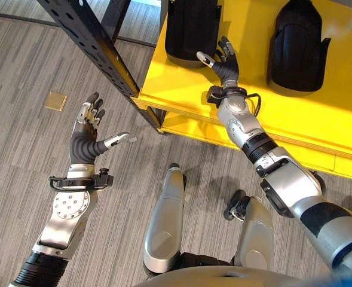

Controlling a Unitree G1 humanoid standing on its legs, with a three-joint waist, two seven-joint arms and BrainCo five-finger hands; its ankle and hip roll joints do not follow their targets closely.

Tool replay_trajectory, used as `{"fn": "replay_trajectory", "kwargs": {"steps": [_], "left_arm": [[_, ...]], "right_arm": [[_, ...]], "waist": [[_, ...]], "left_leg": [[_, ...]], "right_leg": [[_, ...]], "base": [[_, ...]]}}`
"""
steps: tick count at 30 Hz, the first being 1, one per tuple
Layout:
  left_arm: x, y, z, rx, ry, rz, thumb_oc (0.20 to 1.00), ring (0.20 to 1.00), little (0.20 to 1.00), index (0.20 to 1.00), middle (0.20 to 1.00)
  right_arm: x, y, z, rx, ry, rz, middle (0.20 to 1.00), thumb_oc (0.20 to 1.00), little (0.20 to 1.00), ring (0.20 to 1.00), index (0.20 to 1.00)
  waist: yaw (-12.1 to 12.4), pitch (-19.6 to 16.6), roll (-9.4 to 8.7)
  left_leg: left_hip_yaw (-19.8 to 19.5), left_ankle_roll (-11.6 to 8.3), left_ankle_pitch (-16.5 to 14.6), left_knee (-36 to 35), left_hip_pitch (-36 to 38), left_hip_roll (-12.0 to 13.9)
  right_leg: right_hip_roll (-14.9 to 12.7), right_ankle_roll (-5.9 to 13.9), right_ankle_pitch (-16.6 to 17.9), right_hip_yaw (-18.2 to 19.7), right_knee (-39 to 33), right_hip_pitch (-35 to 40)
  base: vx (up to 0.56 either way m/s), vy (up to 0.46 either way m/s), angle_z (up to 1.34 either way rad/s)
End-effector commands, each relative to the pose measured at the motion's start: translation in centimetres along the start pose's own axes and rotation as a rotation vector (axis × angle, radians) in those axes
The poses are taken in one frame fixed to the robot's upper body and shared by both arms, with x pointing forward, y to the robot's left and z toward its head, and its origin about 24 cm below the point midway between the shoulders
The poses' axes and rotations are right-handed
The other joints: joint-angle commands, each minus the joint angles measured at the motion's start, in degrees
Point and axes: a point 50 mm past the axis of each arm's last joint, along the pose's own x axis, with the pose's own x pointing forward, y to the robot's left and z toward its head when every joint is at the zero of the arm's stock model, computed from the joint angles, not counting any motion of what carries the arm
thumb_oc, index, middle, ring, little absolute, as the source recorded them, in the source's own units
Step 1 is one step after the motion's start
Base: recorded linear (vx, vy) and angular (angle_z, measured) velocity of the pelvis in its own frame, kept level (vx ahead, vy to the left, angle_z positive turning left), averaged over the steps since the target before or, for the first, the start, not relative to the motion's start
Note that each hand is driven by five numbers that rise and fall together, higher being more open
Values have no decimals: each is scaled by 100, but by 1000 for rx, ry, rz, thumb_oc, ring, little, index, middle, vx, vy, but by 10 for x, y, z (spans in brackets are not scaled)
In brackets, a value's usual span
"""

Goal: Move parts from the plastic box to the shelf.

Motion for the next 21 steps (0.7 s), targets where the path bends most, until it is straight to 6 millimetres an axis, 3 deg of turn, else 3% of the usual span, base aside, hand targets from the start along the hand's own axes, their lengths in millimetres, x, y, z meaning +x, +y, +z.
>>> {"fn": "replay_trajectory", "kwargs": {"steps": [1, 21], "left_arm": [[-1, -8, 31, -27, -153, -66, 1000, 1000, 1000, 1000, 1000], [-2, -5, 29, -24, -142, -35, 1000, 1000, 1000, 1000, 1000]], "right_arm": [[7, 19, 14, 22, -28, 38, 1000, 1000, 1000, 1000, 1000], [-1, 33, 12, 72, -37, 90, 1000, 1000, 1000, 1000, 1000]], "waist": [[220, -112, 189], [168, -122, 114]], "left_leg": [[309, 442, 487, -376, -305, -27], [334, 447, 458, -320, -354, -14]], "right_leg": [[2, 120, 353, 446, -193, -44], [10, 101, 323, 470, -111, -120]], "base": [[0, 0, 0], [0, 0, 0]]}}
